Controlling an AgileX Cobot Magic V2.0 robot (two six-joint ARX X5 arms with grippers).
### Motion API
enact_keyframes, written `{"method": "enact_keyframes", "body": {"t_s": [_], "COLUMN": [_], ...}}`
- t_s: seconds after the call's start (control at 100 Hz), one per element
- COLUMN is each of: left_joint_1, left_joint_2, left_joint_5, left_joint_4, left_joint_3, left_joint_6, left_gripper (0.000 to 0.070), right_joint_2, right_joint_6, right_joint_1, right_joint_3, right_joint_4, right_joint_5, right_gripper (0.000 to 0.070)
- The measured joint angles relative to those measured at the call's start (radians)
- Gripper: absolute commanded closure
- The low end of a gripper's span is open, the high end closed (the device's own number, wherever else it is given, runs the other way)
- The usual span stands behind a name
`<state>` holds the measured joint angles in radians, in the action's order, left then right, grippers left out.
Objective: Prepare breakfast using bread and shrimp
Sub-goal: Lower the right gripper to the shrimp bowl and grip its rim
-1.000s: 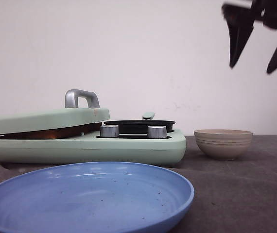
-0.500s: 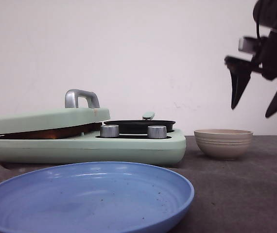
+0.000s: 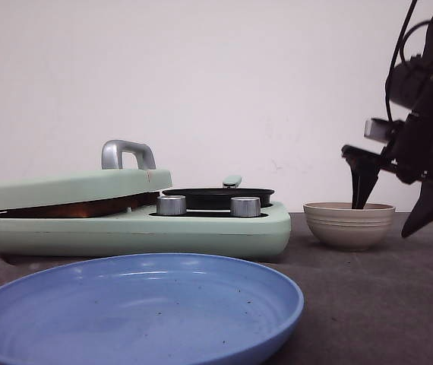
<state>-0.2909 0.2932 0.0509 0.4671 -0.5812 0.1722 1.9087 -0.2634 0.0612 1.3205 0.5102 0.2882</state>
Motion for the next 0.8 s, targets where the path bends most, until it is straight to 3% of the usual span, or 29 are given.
{"method": "enact_keyframes", "body": {"t_s": [0.34, 0.41, 0.54, 0.63, 0.67, 0.8], "left_joint_1": [0.0, 0.0, 0.0, 0.0, 0.0, 0.0], "left_joint_2": [0.0, 0.0, 0.0, 0.0, 0.0, 0.0], "left_joint_5": [0.0, -0.003, -0.009, -0.021, -0.023, -0.023], "left_joint_4": [0.0, 0.0, 0.0, 0.0, 0.0, 0.0], "left_joint_3": [0.0, 0.0, 0.0, 0.0, 0.0, 0.0], "left_joint_6": [0.0, 0.0, 0.0, 0.0, 0.0, 0.0], "left_gripper": [0.0185, 0.0185, 0.0185, 0.0185, 0.0184, 0.0185], "right_joint_2": [0.021, 0.021, 0.014, 0.014, 0.015, 0.017], "right_joint_6": [-0.003, -0.007, -0.008, -0.007, -0.007, -0.008], "right_joint_1": [-0.001, 0.001, -0.003, -0.003, -0.003, -0.003], "right_joint_3": [0.0, 0.002, 0.014, 0.014, 0.013, 0.011], "right_joint_4": [-0.004, -0.01, -0.017, -0.016, -0.009, -0.003], "right_joint_5": [0.007, 0.008, 0.048, 0.056, 0.052, 0.053], "right_gripper": [0.0594, 0.0639, 0.0614, 0.0414, 0.0361, 0.0358]}}
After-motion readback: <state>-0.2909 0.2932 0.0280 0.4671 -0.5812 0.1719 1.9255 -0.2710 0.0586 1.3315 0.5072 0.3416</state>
